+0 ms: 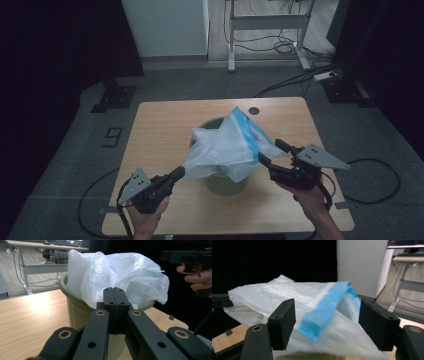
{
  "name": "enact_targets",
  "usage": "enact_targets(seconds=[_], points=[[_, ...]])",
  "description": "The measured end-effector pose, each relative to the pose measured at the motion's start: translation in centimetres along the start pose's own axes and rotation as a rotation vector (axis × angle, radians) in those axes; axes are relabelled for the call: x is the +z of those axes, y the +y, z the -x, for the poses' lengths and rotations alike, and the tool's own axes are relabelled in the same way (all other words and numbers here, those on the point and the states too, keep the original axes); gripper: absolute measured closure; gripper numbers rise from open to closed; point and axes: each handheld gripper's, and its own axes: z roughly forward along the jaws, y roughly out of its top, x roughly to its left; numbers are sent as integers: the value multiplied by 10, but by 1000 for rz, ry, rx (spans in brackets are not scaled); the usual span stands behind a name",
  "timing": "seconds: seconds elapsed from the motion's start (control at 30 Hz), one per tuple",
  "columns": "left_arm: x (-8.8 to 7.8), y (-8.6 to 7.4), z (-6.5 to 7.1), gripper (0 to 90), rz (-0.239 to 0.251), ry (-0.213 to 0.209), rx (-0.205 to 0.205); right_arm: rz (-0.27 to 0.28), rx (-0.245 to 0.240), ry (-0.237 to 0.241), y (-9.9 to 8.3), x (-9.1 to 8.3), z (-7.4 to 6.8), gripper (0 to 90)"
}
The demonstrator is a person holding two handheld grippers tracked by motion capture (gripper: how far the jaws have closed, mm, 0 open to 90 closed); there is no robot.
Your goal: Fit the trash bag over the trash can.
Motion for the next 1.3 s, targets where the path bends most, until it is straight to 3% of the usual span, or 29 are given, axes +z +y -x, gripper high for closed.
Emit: enact_targets(seconds=[0.17, 0.47, 0.73, 0.93, 1.0, 1.07, 1.17, 1.3], points=[[0, -1, -1, 898, 3, 0, -4, -46, -1, 74, -4, 23, -11, 240], [1, 0, -2, 896, 3, -1, -7, -112, -55, 80, -13, 34, -17, 251], [2, 0, -2, 894, 2, -4, -8, -145, -55, 74, -17, 43, -14, 655], [-2, -1, -2, 893, 5, -10, -7, -133, -91, 94, -20, 42, -20, 844], [-3, -1, -1, 887, 2, -18, -6, -121, -99, 102, -20, 40, -22, 868], [-5, 1, -1, 839, 9, -18, 2, -113, -105, 113, -20, 38, -24, 881], [-8, 9, 0, 662, 17, -7, 1, -107, -108, 121, -20, 36, -25, 885], [-8, 27, 4, 520, -4, -3, 36, -109, -135, 134, -22, 34, -29, 887]])
